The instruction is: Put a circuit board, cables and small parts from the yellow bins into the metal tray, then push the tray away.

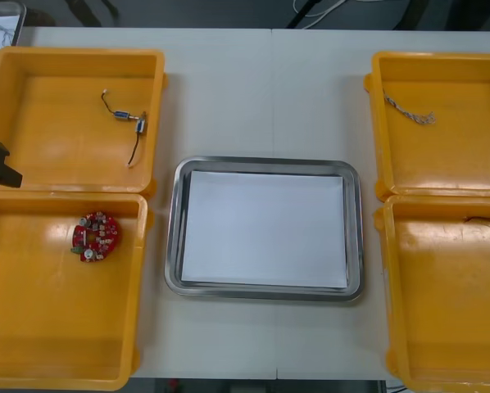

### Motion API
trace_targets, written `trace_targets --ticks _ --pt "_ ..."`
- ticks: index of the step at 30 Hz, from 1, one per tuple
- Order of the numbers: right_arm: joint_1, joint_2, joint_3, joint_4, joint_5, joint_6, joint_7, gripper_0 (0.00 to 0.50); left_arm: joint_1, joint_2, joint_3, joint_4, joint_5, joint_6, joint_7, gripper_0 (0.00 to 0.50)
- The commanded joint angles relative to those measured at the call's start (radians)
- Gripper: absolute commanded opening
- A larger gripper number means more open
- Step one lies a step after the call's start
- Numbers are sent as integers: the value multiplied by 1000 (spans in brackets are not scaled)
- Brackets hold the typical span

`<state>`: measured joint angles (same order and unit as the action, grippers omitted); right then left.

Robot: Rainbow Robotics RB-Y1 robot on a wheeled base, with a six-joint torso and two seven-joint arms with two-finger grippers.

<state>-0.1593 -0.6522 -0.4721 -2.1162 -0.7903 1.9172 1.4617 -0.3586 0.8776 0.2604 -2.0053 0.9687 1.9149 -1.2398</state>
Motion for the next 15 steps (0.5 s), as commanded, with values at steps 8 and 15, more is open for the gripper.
trace_targets --ticks 8,15 --pt "12 -41 -23 -27 -7 3 -3 464 7 44 26 -18 2 5 -66 500" --pt "12 -41 -23 -27 -7 3 -3 461 7 44 26 -18 2 5 -66 500"
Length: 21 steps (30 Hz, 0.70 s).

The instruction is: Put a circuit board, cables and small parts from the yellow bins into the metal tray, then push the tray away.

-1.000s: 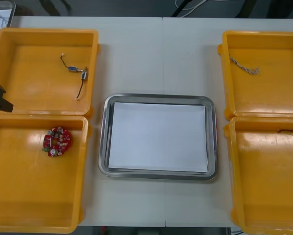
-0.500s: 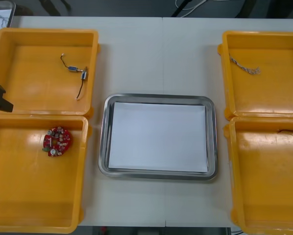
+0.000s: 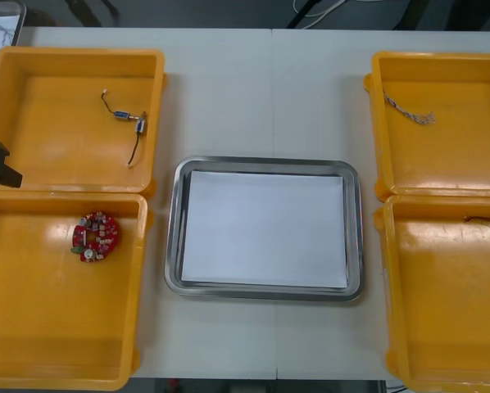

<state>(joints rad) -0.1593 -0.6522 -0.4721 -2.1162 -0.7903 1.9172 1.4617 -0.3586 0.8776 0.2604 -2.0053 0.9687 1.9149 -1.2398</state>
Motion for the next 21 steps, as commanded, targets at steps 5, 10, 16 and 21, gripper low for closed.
trace_targets --ticks 5,10,16,21 --pt "12 -41 -23 -27 -7 3 -3 463 7 44 26 -18 2 5 -66 500" --pt "12 -41 -23 -27 -7 3 -3 465 7 44 26 -18 2 5 -66 500" --pt "12 -41 -23 -27 -7 3 -3 463 7 44 26 -18 2 5 -66 500" --pt "12 -41 -23 -27 -7 3 -3 463 7 44 26 -18 2 5 -66 500"
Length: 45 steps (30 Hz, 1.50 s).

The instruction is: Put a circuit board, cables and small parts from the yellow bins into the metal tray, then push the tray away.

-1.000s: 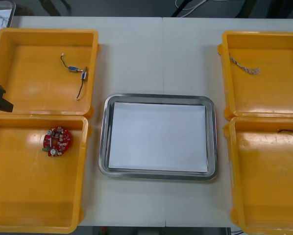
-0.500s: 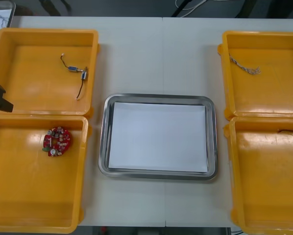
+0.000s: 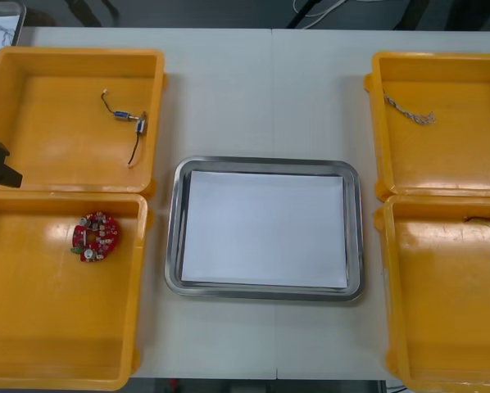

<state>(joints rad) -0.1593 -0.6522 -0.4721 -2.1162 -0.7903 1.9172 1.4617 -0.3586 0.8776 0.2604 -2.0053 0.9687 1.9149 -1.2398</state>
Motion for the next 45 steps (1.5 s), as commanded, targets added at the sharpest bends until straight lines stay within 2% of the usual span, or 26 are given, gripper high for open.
trace_targets --ticks 1,18,34,40,45 --pt "12 -41 -23 -27 -7 3 -3 463 7 44 26 -18 2 5 -66 500" --pt "12 -41 -23 -27 -7 3 -3 463 7 44 26 -18 2 5 -66 500" --pt "12 -70 -34 -16 -9 3 -7 463 27 34 5 -1 5 5 -59 500" --pt "44 -96 -33 -16 0 3 5 464 21 52 2 -1 22 5 -44 500" --pt "118 -122 -68 -16 -9 3 6 463 21 55 2 -4 33 5 -35 500"
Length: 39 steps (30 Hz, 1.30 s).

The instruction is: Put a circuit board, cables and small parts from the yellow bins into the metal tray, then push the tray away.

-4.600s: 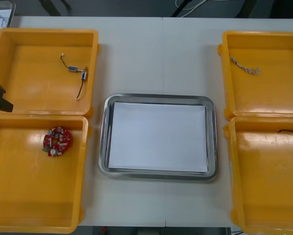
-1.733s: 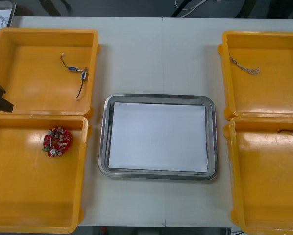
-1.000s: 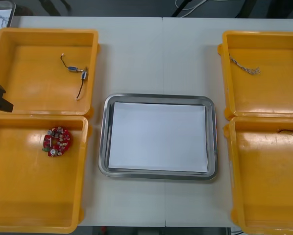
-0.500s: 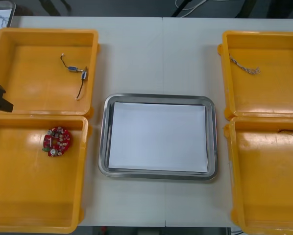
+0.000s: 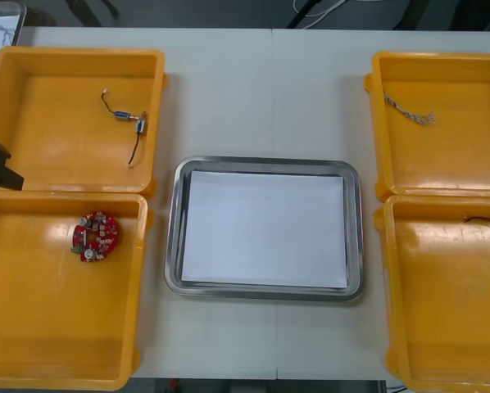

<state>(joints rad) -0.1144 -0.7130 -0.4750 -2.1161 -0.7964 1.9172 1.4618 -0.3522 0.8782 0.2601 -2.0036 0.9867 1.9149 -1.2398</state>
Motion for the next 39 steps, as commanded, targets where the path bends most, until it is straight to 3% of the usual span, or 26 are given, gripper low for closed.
trace_targets --ticks 1,7,14,27,39 --pt "82 -63 -76 -16 -4 2 6 463 15 54 -1 -6 15 5 -33 500" --pt "98 -62 -105 -10 31 2 6 463 16 48 -33 -11 -6 5 -17 500" --pt "94 -62 -116 62 29 -78 0 462 18 10 -33 -12 -29 5 -1 500" --pt "16 -62 -113 237 59 -188 -5 463 128 -25 -67 -99 -91 -43 23 500" --pt "-48 -62 -68 358 88 -251 -110 462 206 -127 -148 -156 -261 -177 51 500"
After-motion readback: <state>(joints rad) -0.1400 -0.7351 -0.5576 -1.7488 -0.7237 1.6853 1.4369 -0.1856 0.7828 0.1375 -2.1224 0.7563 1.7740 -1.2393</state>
